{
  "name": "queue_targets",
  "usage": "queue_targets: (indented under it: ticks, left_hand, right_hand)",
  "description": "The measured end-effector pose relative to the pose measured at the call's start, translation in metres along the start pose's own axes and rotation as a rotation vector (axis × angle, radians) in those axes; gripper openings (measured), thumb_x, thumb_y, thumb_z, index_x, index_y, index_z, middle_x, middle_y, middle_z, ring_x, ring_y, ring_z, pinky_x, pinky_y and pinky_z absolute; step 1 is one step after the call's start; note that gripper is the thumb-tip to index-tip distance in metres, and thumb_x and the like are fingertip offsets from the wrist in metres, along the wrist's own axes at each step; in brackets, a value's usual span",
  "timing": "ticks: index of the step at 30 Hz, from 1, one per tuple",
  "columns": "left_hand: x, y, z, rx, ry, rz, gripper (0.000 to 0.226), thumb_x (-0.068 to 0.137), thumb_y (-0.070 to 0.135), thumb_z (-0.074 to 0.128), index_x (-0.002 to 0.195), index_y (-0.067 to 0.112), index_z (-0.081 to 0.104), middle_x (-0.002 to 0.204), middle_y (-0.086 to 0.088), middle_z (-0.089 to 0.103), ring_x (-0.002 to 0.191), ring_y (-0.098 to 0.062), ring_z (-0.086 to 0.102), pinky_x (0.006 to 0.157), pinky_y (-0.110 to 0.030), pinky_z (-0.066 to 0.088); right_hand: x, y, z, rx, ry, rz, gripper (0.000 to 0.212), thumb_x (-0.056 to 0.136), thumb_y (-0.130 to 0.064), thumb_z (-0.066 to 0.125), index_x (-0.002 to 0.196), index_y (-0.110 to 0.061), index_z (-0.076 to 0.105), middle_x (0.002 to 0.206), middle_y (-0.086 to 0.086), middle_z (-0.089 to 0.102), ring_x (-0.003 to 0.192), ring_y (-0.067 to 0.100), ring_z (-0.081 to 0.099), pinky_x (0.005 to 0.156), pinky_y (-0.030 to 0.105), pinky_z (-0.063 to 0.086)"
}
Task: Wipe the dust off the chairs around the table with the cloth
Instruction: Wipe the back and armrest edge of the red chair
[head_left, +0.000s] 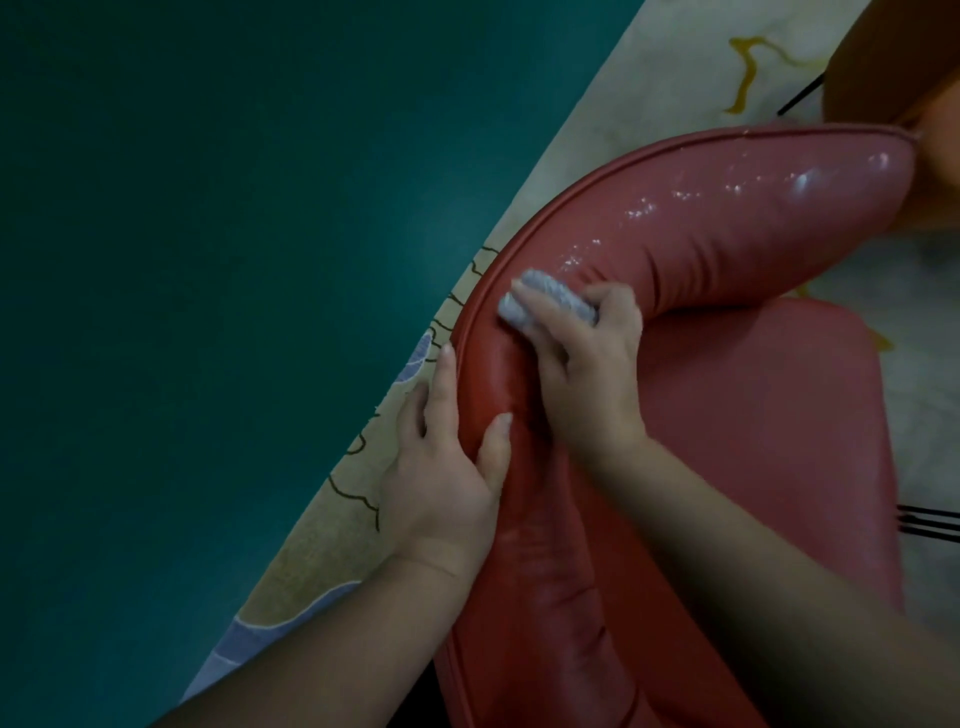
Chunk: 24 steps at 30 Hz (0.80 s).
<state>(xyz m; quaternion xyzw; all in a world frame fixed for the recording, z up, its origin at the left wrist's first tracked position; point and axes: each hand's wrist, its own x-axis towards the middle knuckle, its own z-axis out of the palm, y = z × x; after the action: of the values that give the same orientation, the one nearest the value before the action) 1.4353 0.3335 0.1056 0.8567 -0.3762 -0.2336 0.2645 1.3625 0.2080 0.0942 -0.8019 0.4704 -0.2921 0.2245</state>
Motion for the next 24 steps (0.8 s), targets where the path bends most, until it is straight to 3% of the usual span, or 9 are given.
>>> queue_targets:
  ticks: [4, 6, 10, 14, 17, 20, 22, 24]
  left_hand:
    - [0.0, -0.002, 0.0, 0.044, -0.006, 0.015, 0.074, 0.079, 0.074, 0.03, 0.143, 0.059, -0.005, 0.157, 0.005, 0.022, 0.123, -0.026, 0.051, 0.084, -0.037, 0.048]
    - [0.0, -0.004, 0.001, 0.037, -0.017, 0.013, 0.073, 0.08, 0.072, 0.034, 0.139, 0.064, -0.007, 0.153, 0.006, 0.028, 0.118, -0.026, 0.055, 0.082, -0.037, 0.049]
    - [0.002, -0.008, 0.003, 0.026, -0.02, 0.0, 0.072, 0.081, 0.07, 0.039, 0.137, 0.067, -0.006, 0.121, 0.005, 0.048, 0.087, -0.022, 0.06, 0.068, -0.028, 0.04]
    - [0.002, -0.007, 0.005, 0.031, -0.007, 0.005, 0.073, 0.082, 0.07, 0.04, 0.141, 0.064, -0.002, 0.103, 0.011, 0.041, 0.074, -0.007, 0.041, 0.067, -0.024, 0.034]
    - [0.001, -0.007, 0.004, 0.016, -0.004, 0.0, 0.073, 0.081, 0.069, 0.041, 0.14, 0.065, -0.002, 0.101, 0.014, 0.036, 0.072, -0.004, 0.038, 0.066, -0.024, 0.034]
    - [0.002, -0.006, 0.004, 0.003, 0.001, -0.002, 0.073, 0.081, 0.067, 0.043, 0.14, 0.064, 0.001, 0.102, 0.015, 0.036, 0.07, 0.001, 0.035, 0.064, -0.021, 0.033]
    - [0.002, -0.006, 0.004, 0.01, 0.002, 0.002, 0.073, 0.08, 0.068, 0.042, 0.14, 0.064, 0.0, 0.102, 0.016, 0.035, 0.064, 0.004, 0.032, 0.057, -0.016, 0.028]
    - [0.002, -0.007, 0.005, 0.008, 0.011, 0.003, 0.074, 0.08, 0.069, 0.041, 0.142, 0.062, 0.001, 0.103, 0.015, 0.036, 0.064, 0.005, 0.031, 0.061, -0.018, 0.031]
  right_hand:
    - [0.037, 0.005, 0.005, -0.007, 0.09, 0.099, 0.031, 0.092, -0.014, 0.059, 0.119, -0.025, 0.068, 0.108, 0.017, 0.047, 0.1, 0.031, 0.044, 0.093, 0.024, 0.031]
    - [0.014, 0.0, 0.009, 0.016, 0.07, 0.043, 0.032, 0.09, -0.011, 0.061, 0.119, -0.024, 0.068, 0.106, 0.015, 0.045, 0.099, 0.03, 0.044, 0.093, 0.029, 0.034]
    - [0.004, 0.004, 0.002, -0.002, -0.02, -0.102, 0.029, 0.088, -0.012, 0.065, 0.115, -0.023, 0.071, 0.1, 0.017, 0.05, 0.091, 0.031, 0.047, 0.088, 0.029, 0.034]
    - [0.055, 0.02, 0.004, -0.023, 0.11, 0.046, 0.026, 0.092, -0.018, 0.061, 0.116, -0.023, 0.07, 0.103, 0.018, 0.049, 0.096, 0.033, 0.047, 0.089, 0.023, 0.031]
    - [0.034, 0.01, 0.009, 0.027, 0.12, 0.056, 0.027, 0.092, -0.016, 0.06, 0.117, -0.022, 0.069, 0.104, 0.016, 0.046, 0.099, 0.032, 0.048, 0.094, 0.037, 0.041]
    - [0.003, 0.004, 0.007, 0.053, 0.053, -0.064, 0.03, 0.088, -0.009, 0.063, 0.116, -0.019, 0.07, 0.101, 0.017, 0.047, 0.094, 0.033, 0.049, 0.087, 0.046, 0.047]
    - [0.017, 0.013, 0.0, 0.004, 0.022, -0.116, 0.027, 0.088, -0.01, 0.064, 0.113, -0.019, 0.072, 0.098, 0.02, 0.049, 0.089, 0.036, 0.05, 0.081, 0.044, 0.047]
    - [0.049, 0.025, -0.004, -0.042, 0.073, -0.047, 0.027, 0.091, -0.014, 0.06, 0.115, -0.019, 0.071, 0.098, 0.016, 0.046, 0.091, 0.036, 0.05, 0.084, 0.035, 0.043]
